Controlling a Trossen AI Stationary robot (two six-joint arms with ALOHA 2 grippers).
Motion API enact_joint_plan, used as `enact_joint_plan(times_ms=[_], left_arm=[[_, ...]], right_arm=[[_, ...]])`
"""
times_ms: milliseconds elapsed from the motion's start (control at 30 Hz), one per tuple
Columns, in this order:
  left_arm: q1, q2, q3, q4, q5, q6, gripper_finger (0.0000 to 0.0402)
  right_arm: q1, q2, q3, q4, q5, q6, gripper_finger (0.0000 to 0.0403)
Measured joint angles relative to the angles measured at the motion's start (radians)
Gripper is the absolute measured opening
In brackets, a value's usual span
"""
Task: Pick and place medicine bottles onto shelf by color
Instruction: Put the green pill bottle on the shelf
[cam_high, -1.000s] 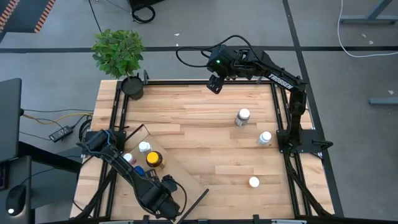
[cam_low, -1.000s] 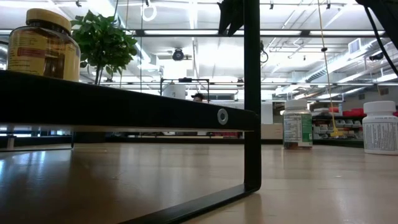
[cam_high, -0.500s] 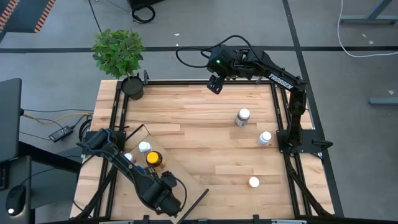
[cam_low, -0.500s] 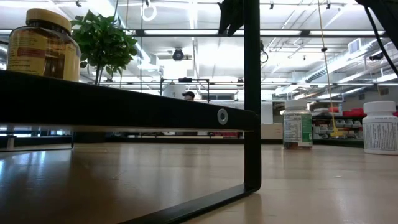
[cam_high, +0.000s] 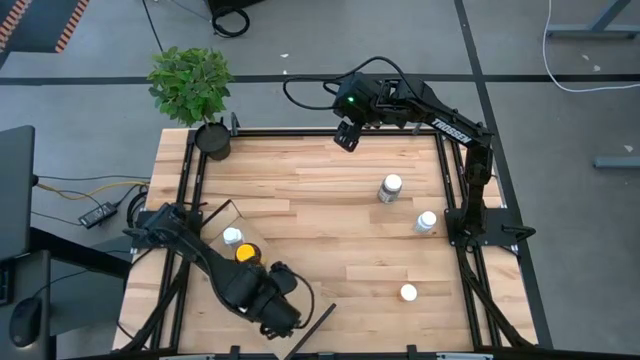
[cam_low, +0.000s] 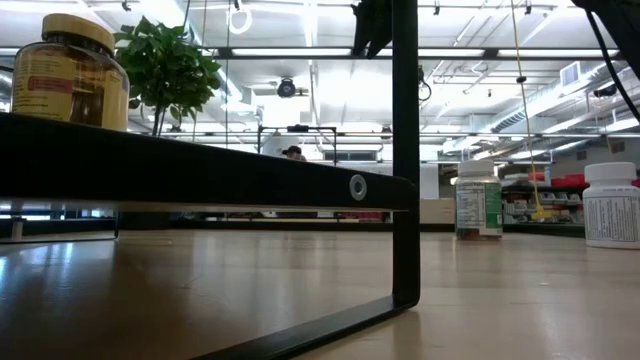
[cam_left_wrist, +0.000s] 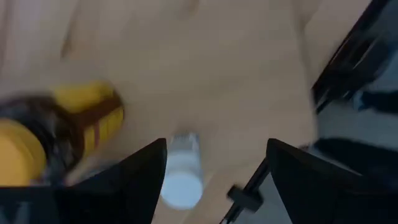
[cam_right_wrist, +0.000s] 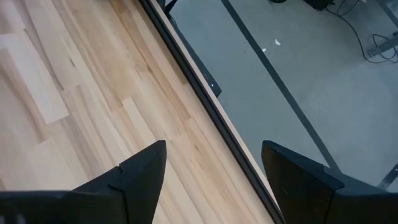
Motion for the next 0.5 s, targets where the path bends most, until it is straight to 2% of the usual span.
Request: enact_joint_plan(times_ms=[167,300,400,500], left_arm=[[0.061,0.0,0.144,-0.026,-0.144,0.012,0.0281],[0.126,-0.003,0.25,-0.015,-0.263,0.09,0.0273],[0.182,-0.047,0.215,0.056,-0.288,0.201,0.0261],[0.231,-0.063,0.21,0.059,-0.295,0.341,0.0247]], right_arm=[[0.0,0.0,0.0,-0.041,0.0,0.0,0.027],[-0.004,0.0,0.0,-0.086,0.0,0.023,0.027],[-0.004,0.0,0.0,-0.143,0.0,0.042,0.027],[-0.008,0.0,0.0,-0.174,0.0,0.049,0.027]])
